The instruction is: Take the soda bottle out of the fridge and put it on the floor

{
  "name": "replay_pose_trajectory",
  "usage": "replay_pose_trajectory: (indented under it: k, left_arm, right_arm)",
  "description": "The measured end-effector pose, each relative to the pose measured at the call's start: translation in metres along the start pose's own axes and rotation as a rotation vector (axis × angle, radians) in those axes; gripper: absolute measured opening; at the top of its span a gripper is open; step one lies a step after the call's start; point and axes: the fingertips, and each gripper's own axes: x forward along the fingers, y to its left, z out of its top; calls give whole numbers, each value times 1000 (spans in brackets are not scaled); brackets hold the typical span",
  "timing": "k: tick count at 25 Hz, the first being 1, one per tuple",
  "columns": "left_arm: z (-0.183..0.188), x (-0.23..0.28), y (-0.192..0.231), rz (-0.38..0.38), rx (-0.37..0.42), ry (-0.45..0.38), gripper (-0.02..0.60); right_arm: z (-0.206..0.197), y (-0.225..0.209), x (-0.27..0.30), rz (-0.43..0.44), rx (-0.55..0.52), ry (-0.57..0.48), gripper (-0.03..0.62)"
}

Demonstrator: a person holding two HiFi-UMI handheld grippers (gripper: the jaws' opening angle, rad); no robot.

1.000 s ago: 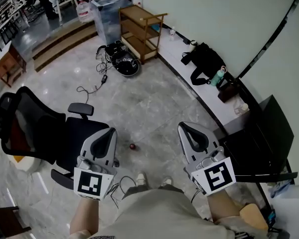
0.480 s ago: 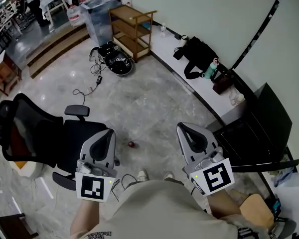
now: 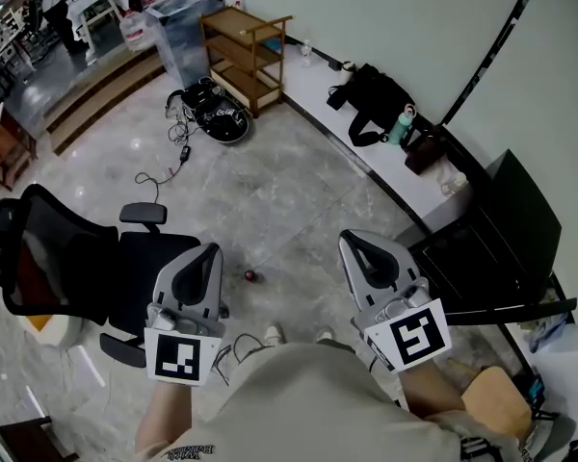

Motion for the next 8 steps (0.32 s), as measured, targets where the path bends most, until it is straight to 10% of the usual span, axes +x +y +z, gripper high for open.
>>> replay_pose_trajectory:
  k: [8]
  left_arm:
    - [2,2,-9,-2,-5,7,5]
  right_arm:
    - [-1,-4,-4,-10,-35,7,-5]
